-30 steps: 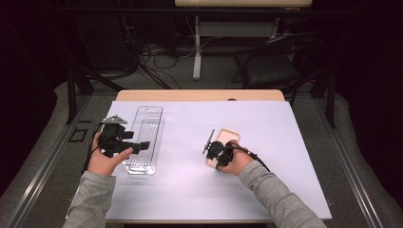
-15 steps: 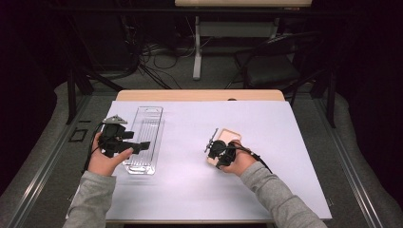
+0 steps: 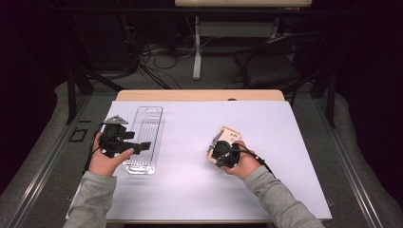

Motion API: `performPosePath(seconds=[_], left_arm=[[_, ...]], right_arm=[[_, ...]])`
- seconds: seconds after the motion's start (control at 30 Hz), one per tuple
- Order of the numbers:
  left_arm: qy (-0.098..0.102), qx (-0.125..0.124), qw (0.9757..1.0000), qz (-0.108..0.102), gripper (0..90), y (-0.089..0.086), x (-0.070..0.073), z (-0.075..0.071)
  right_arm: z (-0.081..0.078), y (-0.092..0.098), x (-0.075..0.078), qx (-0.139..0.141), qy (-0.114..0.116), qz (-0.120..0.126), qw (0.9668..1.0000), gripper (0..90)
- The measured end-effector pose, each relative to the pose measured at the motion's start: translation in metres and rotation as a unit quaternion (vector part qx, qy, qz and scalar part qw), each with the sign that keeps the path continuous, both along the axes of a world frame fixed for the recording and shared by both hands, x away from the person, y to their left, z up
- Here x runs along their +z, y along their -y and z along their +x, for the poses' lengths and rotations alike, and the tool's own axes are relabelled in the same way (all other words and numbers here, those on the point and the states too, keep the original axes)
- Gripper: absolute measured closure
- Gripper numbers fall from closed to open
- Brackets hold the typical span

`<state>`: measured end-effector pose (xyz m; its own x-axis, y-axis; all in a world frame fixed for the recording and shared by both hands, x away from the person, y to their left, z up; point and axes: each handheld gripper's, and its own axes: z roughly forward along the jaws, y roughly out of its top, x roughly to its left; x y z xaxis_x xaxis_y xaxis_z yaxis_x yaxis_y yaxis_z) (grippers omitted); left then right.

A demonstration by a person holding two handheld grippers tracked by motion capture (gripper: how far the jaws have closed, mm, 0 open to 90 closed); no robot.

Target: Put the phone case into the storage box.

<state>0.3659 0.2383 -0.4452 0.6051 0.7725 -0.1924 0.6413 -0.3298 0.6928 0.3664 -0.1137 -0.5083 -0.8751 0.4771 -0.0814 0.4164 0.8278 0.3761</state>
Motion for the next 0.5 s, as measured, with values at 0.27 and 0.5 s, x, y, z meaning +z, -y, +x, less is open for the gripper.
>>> performPosePath(seconds=[0.27, 0.5], left_arm=[[0.003, 0.001, 1.0, -0.001, 15.8, 0.001, 0.001, -0.002], [0.004, -0.003, 1.0, -0.004, 15.9, 0.006, 0.001, -0.003]], right_arm=[[-0.013, -0.001, 0.006, 0.011, 0.03, 0.021, 0.9993, 87.9], [-0.022, -0.001, 0.011, 0.02, 0.062, 0.042, 0.997, 87.8]])
